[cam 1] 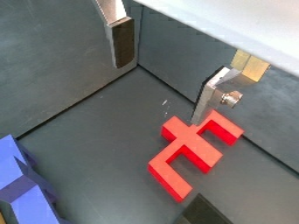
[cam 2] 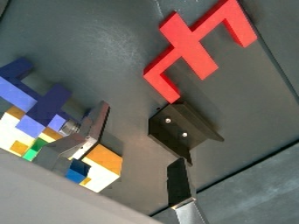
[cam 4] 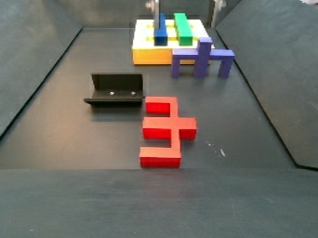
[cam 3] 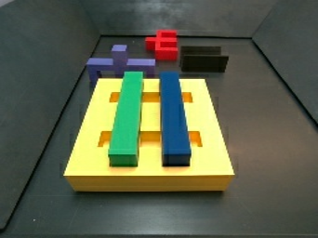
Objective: Pick up the purple object. Move up. Move to above the board. Insert the purple object.
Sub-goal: Pick up the purple object.
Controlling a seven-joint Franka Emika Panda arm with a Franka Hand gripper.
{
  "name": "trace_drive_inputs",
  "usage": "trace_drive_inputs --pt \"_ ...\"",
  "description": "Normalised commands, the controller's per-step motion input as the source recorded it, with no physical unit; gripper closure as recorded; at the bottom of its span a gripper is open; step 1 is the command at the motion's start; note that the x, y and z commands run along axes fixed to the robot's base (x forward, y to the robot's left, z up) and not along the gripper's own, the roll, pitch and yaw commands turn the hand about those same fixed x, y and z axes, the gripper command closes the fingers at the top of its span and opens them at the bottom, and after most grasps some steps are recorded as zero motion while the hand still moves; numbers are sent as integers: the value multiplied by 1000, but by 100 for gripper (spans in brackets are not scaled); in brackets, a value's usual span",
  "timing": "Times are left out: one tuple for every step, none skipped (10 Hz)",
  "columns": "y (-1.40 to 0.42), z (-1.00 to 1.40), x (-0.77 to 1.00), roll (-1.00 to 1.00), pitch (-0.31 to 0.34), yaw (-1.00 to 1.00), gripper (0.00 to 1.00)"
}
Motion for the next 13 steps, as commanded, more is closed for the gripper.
trace_drive_inputs --pt "-26 -43 0 0 0 0 0" --pt "-237 -103 -23 0 -50 6 0" --pt "-369 -6 -183 0 -57 51 0" --pt "-409 -9 -186 10 -60 69 0" --pt "231 -314 -100 -124 -24 -97 0" --pt "537 -434 -97 -181 -13 -163 0" --pt "-126 -229 -91 -29 0 0 0" --pt "-831 -26 -174 169 -4 120 0" --pt "-869 -31 -223 180 -20 111 0" --pt "-863 -51 -234 174 -30 134 0" --pt "-849 0 -214 197 -26 123 0" --pt "-823 0 -269 196 -34 143 0" --pt "-734 -14 -289 166 -36 154 0"
